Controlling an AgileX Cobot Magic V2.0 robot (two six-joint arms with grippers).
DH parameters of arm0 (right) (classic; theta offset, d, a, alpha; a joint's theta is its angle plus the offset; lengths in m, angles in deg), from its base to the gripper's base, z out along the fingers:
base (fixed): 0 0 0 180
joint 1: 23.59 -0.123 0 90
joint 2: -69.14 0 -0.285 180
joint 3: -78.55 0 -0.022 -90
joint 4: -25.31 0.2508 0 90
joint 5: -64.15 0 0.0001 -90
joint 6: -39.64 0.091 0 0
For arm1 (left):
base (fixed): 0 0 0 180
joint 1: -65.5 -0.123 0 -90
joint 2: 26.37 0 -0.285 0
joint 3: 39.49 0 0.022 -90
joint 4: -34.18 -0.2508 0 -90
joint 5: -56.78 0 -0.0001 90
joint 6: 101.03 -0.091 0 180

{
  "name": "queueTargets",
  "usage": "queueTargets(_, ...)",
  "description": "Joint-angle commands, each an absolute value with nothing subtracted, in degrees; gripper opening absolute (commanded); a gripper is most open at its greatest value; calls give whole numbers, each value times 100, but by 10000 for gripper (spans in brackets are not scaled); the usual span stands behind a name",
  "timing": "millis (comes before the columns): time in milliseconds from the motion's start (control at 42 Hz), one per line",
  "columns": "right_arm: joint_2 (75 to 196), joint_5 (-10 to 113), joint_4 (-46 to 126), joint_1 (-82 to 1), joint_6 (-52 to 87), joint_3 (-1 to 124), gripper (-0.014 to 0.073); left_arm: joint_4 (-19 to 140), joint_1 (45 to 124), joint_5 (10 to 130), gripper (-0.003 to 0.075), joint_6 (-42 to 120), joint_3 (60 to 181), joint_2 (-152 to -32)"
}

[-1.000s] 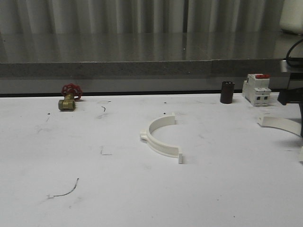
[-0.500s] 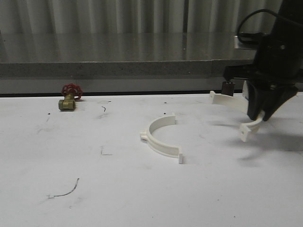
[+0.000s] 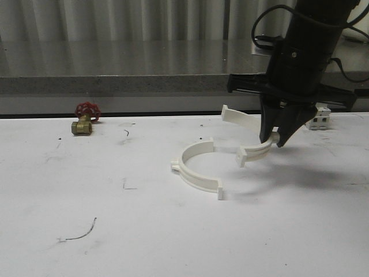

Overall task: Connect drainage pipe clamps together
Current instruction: 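Carry the held clamp half toward the first half at table center, then press the held half's tabs against the first half's tabs to close the ring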

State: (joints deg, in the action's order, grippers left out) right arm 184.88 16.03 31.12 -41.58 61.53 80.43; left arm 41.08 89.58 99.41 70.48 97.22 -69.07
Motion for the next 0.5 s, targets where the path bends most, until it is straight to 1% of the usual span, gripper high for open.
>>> queueTargets(0, 18257, 1812, 3127, -4179, 6199, 8227, 165, 4158, 8951, 9559, -20, 7059, 9888, -6901)
queueTargets(476, 18723, 2017, 3132, -4187, 6199, 8234, 165, 4158, 8951, 9559, -20, 7059, 9888, -6901)
